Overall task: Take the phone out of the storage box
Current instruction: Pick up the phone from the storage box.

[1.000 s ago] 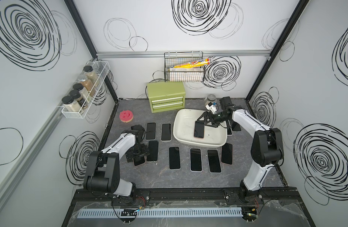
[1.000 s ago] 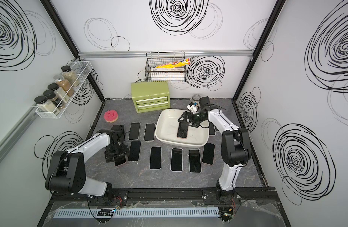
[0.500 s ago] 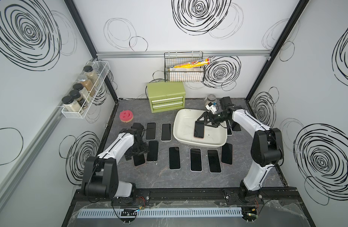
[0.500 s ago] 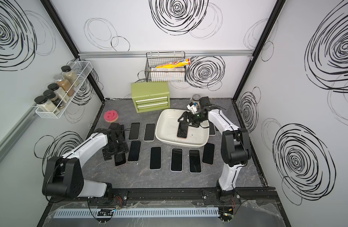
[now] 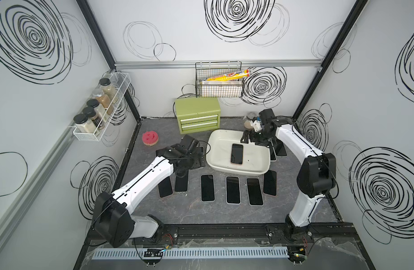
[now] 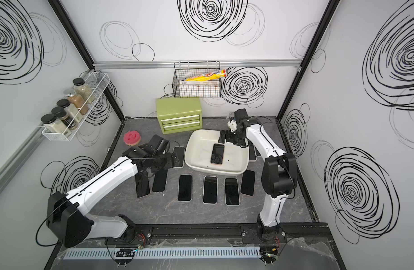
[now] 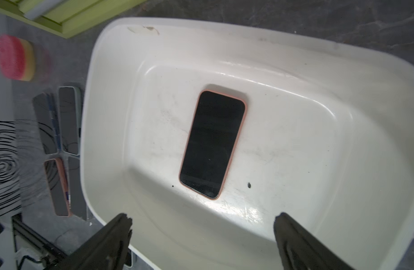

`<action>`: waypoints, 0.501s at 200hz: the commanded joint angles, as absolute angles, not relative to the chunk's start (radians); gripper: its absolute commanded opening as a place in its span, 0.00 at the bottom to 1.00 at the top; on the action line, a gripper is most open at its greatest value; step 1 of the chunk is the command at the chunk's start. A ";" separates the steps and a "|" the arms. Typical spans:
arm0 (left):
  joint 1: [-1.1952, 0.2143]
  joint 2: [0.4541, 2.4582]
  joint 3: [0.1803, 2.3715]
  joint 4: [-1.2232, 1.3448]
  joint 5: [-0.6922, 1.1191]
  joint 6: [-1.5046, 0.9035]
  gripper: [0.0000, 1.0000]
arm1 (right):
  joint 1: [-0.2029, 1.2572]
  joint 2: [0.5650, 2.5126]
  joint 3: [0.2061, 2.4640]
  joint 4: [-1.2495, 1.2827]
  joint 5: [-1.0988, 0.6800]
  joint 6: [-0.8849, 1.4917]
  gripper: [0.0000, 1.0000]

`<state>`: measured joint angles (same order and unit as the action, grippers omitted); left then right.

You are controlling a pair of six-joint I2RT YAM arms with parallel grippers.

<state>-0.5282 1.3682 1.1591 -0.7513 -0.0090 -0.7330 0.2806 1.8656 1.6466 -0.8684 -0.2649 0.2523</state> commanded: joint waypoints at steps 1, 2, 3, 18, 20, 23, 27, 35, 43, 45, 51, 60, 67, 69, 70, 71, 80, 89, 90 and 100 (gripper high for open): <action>-0.550 1.384 1.213 -0.604 0.034 -0.731 0.96 | 0.359 1.950 1.693 -0.948 -0.103 0.275 1.00; -0.551 1.384 1.215 -0.602 0.035 -0.731 0.96 | 0.361 1.952 1.694 -0.947 -0.098 0.278 1.00; -0.553 1.385 1.216 -0.600 0.034 -0.730 0.96 | 0.363 1.955 1.695 -0.947 -0.093 0.281 1.00; -0.557 1.392 1.230 -0.577 0.038 -0.720 0.96 | 0.381 1.981 1.709 -0.925 -0.058 0.313 1.00; -0.557 1.392 1.231 -0.574 0.038 -0.718 0.96 | 0.382 1.985 1.712 -0.923 -0.056 0.317 1.00; -0.559 1.393 1.232 -0.570 0.039 -0.714 0.96 | 0.383 1.991 1.716 -0.921 -0.050 0.325 1.00; -0.560 1.394 1.235 -0.562 0.039 -0.710 0.96 | 0.383 1.999 1.720 -0.918 -0.041 0.333 1.00; -0.567 1.398 1.237 -0.538 0.043 -0.702 0.96 | 0.383 2.017 1.736 -0.920 -0.025 0.345 1.00; -0.566 1.408 1.234 -0.500 0.070 -0.692 0.97 | 0.385 2.033 1.756 -0.926 -0.012 0.353 1.00; -0.567 1.412 1.235 -0.494 0.076 -0.689 0.97 | 0.385 2.036 1.761 -0.926 -0.010 0.356 1.00; -0.567 1.430 1.242 -0.471 0.089 -0.682 0.97 | 0.385 2.041 1.771 -0.925 -0.005 0.365 1.00; -0.571 1.474 1.273 -0.472 0.095 -0.674 0.97 | 0.385 2.043 1.788 -0.926 0.000 0.375 1.00; -0.572 1.515 1.313 -0.493 0.107 -0.659 0.97 | 0.384 2.040 1.803 -0.933 0.008 0.383 1.00; -0.573 1.529 1.323 -0.499 0.107 -0.655 0.97 | 0.383 2.038 1.808 -0.936 0.012 0.386 1.00; -0.573 1.535 1.330 -0.502 0.107 -0.654 0.97 | 0.382 2.037 1.809 -0.937 0.015 0.389 1.00; -0.575 1.541 1.336 -0.506 0.108 -0.653 0.97 | 0.381 2.035 1.811 -0.938 0.018 0.392 1.00; -0.584 1.595 1.390 -0.540 0.102 -0.645 0.97 | 0.367 2.023 1.832 -0.952 0.027 0.407 1.00; -0.595 1.647 1.440 -0.568 0.100 -0.637 0.97 | 0.342 2.009 1.860 -0.970 0.025 0.412 1.00; -0.597 1.653 1.446 -0.570 0.100 -0.637 0.97 | 0.339 2.007 1.863 -0.970 0.025 0.413 1.00; -0.609 1.710 1.505 -0.595 0.108 -0.635 0.97 | 0.311 1.988 1.898 -0.991 0.018 0.414 1.00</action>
<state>-0.5785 1.6043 1.3891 -0.5648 0.0795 -0.6765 0.3683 2.0510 1.8221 -0.9268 -0.0174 0.3756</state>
